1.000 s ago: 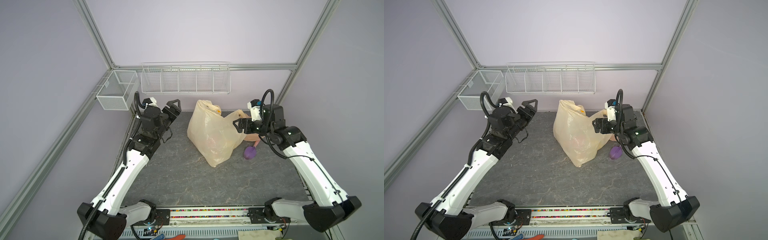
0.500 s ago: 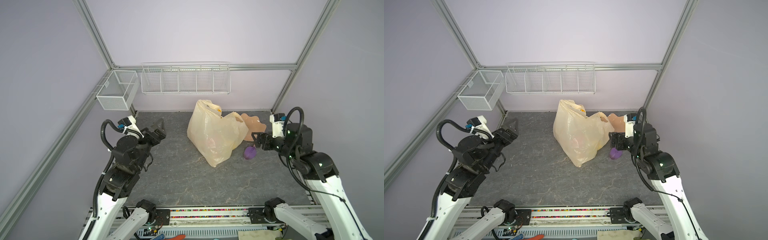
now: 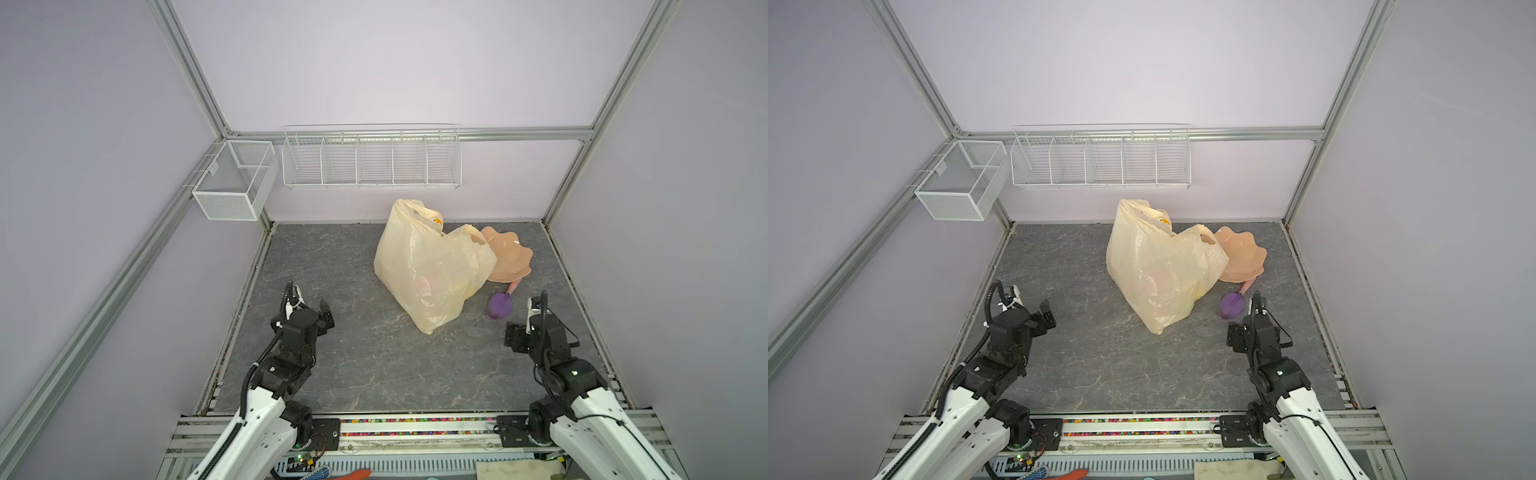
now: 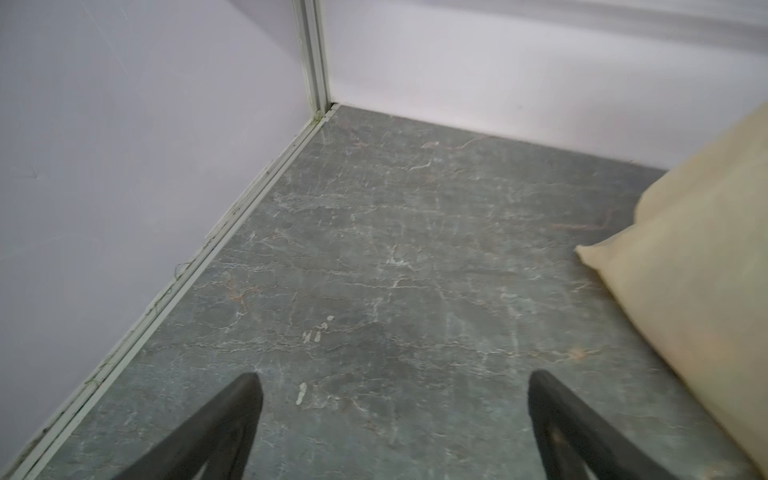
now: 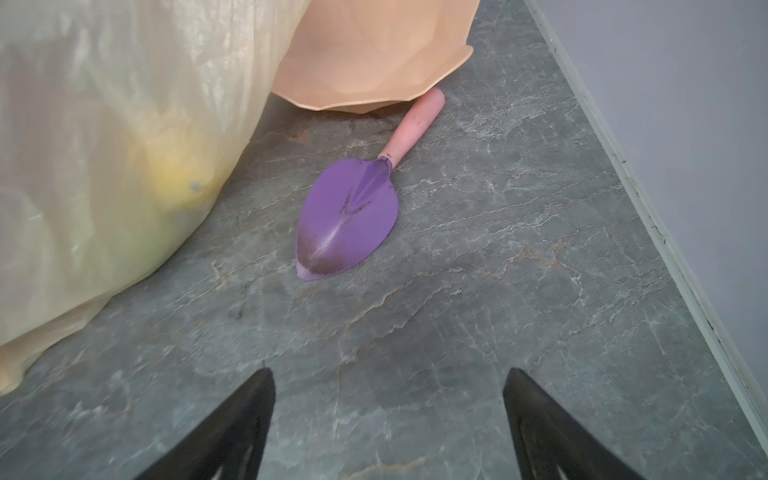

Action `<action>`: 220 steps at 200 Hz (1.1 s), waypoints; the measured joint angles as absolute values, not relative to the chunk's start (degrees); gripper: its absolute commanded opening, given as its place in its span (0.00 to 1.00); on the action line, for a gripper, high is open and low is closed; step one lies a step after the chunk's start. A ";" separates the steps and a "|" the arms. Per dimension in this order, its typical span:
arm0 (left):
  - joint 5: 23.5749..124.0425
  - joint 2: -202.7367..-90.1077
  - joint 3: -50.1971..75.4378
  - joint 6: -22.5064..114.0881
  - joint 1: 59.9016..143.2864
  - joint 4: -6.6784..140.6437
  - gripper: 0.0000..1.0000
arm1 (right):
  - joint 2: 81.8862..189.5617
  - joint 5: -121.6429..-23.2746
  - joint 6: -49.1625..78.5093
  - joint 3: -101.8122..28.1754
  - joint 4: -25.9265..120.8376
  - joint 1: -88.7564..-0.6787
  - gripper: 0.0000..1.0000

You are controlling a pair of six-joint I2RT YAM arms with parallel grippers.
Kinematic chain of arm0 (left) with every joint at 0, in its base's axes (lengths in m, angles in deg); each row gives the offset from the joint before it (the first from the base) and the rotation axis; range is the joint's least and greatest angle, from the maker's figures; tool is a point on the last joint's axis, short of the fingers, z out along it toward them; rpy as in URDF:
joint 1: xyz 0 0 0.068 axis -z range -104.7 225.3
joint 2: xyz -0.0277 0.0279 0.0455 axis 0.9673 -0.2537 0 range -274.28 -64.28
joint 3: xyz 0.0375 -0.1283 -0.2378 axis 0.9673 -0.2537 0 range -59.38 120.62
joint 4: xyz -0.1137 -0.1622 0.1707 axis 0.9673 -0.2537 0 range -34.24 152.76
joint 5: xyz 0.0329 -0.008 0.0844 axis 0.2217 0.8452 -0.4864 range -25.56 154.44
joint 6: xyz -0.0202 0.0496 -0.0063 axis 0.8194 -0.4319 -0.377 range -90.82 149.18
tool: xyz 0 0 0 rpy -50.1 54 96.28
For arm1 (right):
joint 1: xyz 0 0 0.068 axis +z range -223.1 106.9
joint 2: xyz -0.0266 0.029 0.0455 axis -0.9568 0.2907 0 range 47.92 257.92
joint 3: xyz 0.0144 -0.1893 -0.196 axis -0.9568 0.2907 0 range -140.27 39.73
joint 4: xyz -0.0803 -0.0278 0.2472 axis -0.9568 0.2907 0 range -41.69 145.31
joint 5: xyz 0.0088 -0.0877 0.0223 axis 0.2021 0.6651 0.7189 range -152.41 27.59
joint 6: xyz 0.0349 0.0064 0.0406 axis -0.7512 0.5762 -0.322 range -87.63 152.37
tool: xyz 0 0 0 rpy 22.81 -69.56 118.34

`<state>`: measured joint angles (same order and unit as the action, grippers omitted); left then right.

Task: Place the fruits into the plastic bag

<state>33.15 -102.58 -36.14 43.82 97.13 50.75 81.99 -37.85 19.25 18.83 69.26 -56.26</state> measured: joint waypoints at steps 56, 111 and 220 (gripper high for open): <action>38.50 -123.00 -43.94 37.76 82.48 82.86 1.00 | 105.29 -34.64 27.14 22.81 33.39 -59.06 0.89; 47.95 -143.46 -44.22 31.82 80.95 109.90 0.99 | 126.14 -37.70 34.29 24.71 3.82 -62.97 0.89; 53.39 -152.88 -36.77 29.59 78.75 113.70 0.99 | 136.54 -41.46 32.14 19.59 -6.17 -70.66 0.89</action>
